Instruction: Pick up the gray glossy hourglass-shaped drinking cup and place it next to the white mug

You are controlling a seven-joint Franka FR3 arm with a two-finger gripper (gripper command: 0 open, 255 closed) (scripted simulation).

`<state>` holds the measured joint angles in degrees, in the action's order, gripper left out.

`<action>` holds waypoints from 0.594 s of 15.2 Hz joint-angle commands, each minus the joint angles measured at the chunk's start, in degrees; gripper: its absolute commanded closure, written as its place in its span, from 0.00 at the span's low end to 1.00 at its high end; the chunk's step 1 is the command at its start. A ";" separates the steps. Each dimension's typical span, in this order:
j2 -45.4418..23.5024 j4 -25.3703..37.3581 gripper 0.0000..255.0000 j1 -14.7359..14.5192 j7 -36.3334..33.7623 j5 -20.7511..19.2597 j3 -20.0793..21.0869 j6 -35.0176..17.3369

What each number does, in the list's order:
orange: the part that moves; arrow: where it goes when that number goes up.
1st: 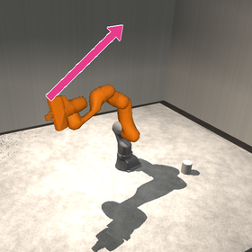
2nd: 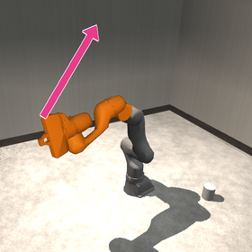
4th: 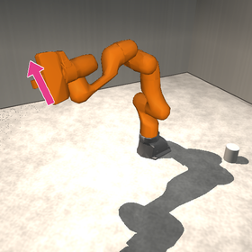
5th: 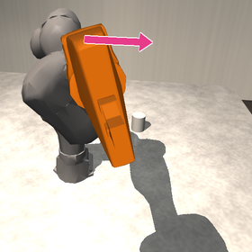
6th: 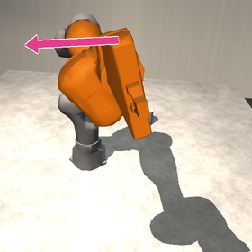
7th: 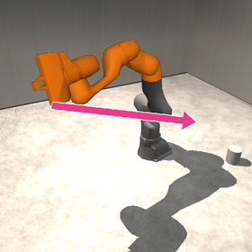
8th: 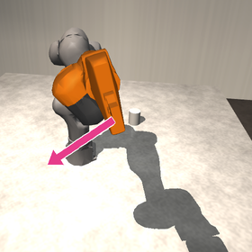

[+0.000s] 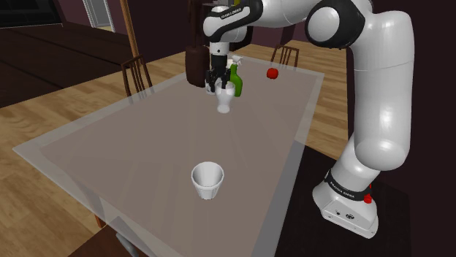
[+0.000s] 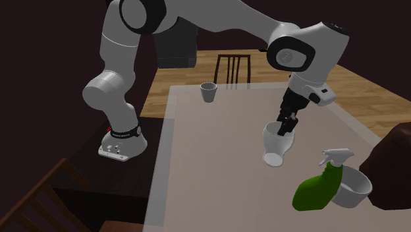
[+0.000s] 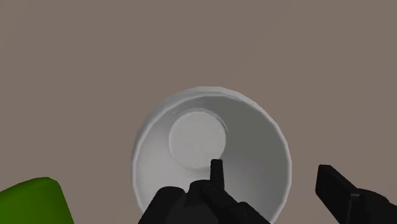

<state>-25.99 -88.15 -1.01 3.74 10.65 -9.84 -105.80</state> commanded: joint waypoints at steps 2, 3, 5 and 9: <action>0.00 0.00 0.00 0.00 0.00 0.00 0.00 0.00; 0.00 0.01 0.00 0.00 0.00 0.00 0.00 0.00; 0.17 1.68 0.00 0.16 -0.11 -0.11 -0.08 1.83; 0.12 7.07 0.00 0.69 -0.41 -0.32 -0.27 7.18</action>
<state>-25.76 -82.08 -0.44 3.37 10.36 -10.09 -99.60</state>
